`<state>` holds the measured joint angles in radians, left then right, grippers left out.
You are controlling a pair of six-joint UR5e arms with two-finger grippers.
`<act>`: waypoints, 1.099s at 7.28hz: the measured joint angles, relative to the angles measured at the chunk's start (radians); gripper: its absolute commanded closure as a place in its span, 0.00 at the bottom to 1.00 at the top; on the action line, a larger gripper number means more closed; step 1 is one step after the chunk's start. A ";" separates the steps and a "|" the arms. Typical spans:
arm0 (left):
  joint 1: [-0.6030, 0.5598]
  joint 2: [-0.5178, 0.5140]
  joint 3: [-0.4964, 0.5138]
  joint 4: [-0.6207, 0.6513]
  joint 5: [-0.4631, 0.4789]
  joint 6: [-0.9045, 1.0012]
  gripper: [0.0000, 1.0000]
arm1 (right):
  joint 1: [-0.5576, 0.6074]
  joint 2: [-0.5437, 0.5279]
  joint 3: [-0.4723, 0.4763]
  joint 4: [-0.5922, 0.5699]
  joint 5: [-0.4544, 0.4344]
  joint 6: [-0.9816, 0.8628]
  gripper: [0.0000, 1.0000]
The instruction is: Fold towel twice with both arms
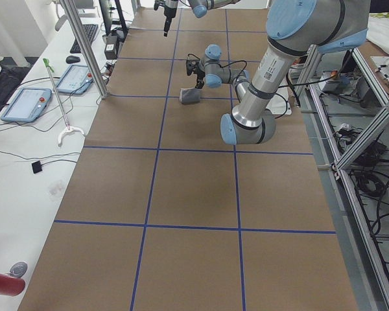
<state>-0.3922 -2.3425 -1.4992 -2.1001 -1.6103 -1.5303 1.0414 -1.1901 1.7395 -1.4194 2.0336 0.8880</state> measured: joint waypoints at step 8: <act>-0.430 0.493 -0.510 0.521 -0.381 0.831 0.00 | 0.343 -0.316 -0.011 -0.075 0.137 -0.709 0.00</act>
<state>-0.8218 -1.8495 -2.0089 -1.5792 -1.9909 -0.6993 1.3847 -1.5064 1.7286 -1.4946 2.1709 0.1786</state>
